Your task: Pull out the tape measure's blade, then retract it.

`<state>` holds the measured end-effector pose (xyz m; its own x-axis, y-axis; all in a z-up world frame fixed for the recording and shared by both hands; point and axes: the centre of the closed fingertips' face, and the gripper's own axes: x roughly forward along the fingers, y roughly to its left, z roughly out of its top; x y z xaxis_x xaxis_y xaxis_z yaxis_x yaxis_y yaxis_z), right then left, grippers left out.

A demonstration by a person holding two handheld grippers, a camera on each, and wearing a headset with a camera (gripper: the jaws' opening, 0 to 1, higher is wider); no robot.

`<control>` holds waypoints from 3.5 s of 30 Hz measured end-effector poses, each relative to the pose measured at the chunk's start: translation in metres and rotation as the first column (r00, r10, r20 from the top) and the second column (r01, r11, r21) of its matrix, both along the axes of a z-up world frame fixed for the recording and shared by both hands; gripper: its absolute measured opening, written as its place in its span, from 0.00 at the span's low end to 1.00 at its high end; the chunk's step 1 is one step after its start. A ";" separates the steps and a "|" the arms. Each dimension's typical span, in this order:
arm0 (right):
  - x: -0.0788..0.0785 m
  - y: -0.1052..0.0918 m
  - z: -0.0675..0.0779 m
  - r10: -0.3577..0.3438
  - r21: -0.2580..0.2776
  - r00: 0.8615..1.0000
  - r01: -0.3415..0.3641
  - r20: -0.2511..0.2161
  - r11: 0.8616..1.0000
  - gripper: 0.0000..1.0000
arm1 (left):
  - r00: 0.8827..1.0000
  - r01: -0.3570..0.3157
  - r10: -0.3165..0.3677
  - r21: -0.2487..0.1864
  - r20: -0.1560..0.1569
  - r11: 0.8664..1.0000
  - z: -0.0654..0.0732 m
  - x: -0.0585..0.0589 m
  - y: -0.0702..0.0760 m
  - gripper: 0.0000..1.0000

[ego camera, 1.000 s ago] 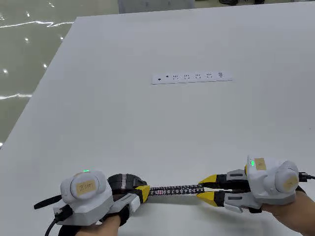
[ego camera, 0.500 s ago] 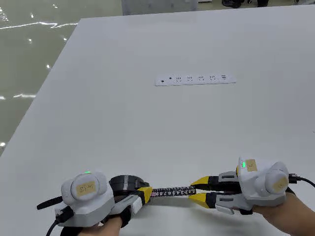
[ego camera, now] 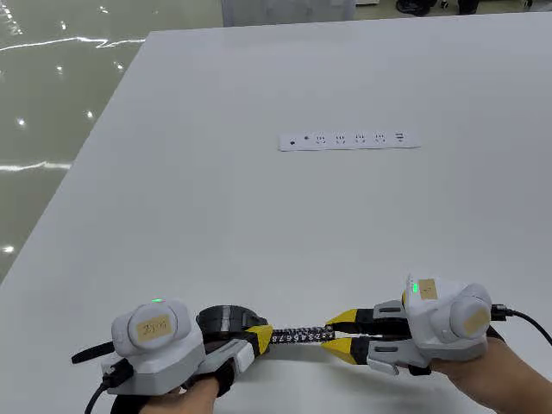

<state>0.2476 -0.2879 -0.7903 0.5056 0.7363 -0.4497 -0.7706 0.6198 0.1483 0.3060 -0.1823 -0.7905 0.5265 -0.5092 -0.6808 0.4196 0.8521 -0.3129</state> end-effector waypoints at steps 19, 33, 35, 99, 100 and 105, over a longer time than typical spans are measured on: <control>0.013 0.027 -0.004 0.016 0.020 1.000 -0.016 -0.005 1.000 0.12 | 1.000 -0.005 0.004 -0.016 -0.006 1.000 0.000 0.000 0.000 0.60; 0.021 0.042 -0.008 0.021 0.029 1.000 -0.020 -0.022 0.999 0.12 | 1.000 -0.008 0.008 -0.030 -0.009 1.000 0.001 0.001 -0.001 0.60; 0.023 0.042 -0.005 0.006 0.058 1.000 -0.004 -0.026 0.998 0.12 | 1.000 -0.021 0.020 -0.044 -0.015 0.999 0.001 0.002 0.001 0.60; 0.021 0.060 -0.023 0.089 -0.038 0.996 -0.090 -0.032 0.995 0.13 | 0.998 0.062 -0.063 0.020 0.030 0.998 0.000 -0.004 -0.006 0.61; 0.021 0.060 -0.023 0.088 -0.038 0.996 -0.090 -0.031 0.995 0.13 | 0.998 0.061 -0.062 0.019 0.029 0.998 0.000 -0.004 -0.006 0.61; 0.022 0.059 -0.023 0.085 -0.041 0.996 -0.086 -0.029 0.995 0.14 | 0.998 0.051 -0.051 0.007 0.027 0.999 0.000 -0.004 -0.005 0.61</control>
<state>0.2696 -0.2285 -0.8136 0.4290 0.7565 -0.4936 -0.8170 0.5580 0.1452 0.3022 -0.1876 -0.7901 0.5184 -0.5312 -0.6702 0.4705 0.8316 -0.2952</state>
